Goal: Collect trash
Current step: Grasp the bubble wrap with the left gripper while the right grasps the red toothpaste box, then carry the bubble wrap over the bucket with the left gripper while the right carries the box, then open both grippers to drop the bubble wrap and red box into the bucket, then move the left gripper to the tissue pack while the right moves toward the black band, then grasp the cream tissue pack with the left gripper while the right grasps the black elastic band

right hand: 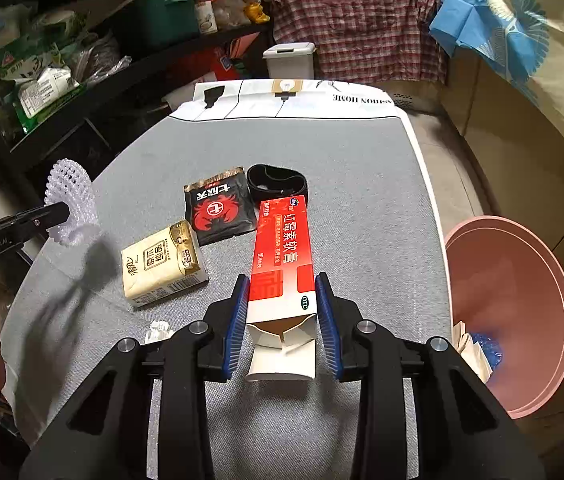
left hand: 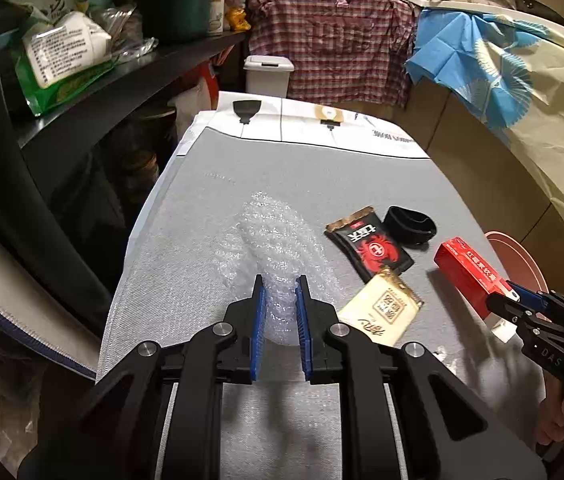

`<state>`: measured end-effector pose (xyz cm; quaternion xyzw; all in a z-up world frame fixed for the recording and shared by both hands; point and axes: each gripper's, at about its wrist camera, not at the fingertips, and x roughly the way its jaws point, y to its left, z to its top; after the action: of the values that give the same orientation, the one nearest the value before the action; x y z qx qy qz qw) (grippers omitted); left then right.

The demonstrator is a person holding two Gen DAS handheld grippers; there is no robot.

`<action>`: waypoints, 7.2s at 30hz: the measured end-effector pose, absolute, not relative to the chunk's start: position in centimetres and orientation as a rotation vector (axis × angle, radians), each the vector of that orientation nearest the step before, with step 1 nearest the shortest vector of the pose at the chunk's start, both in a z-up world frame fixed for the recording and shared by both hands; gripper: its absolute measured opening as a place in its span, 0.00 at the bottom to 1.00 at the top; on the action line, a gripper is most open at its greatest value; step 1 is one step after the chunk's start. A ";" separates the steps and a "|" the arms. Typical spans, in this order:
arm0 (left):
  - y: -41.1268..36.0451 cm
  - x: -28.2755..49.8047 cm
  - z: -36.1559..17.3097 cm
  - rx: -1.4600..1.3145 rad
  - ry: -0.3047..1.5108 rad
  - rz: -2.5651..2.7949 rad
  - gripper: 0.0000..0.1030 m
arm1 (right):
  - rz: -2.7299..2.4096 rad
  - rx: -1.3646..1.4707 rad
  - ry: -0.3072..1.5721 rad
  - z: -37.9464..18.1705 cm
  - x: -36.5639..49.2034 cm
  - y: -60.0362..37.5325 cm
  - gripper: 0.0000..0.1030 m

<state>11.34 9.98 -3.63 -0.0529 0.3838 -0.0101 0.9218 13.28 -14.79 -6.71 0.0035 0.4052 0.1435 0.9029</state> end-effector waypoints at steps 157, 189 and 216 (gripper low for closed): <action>-13.7 15.1 -0.8 0.034 0.705 -0.496 0.31 | -0.075 0.178 0.644 -0.4 12.9 -36.8 0.50; 3.8 14.4 -7.4 -0.054 0.878 -0.261 0.65 | 0.342 0.023 0.734 -4.3 18.6 -18.3 0.50; 6.7 17.0 -9.3 -0.130 0.910 -0.174 0.51 | 0.433 -0.121 0.872 -10.3 25.8 -11.0 0.57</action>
<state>17.02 6.68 -9.34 -0.0629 0.4385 -0.0838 0.8926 25.85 -11.03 -10.30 -0.0580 0.4190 0.2077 0.8820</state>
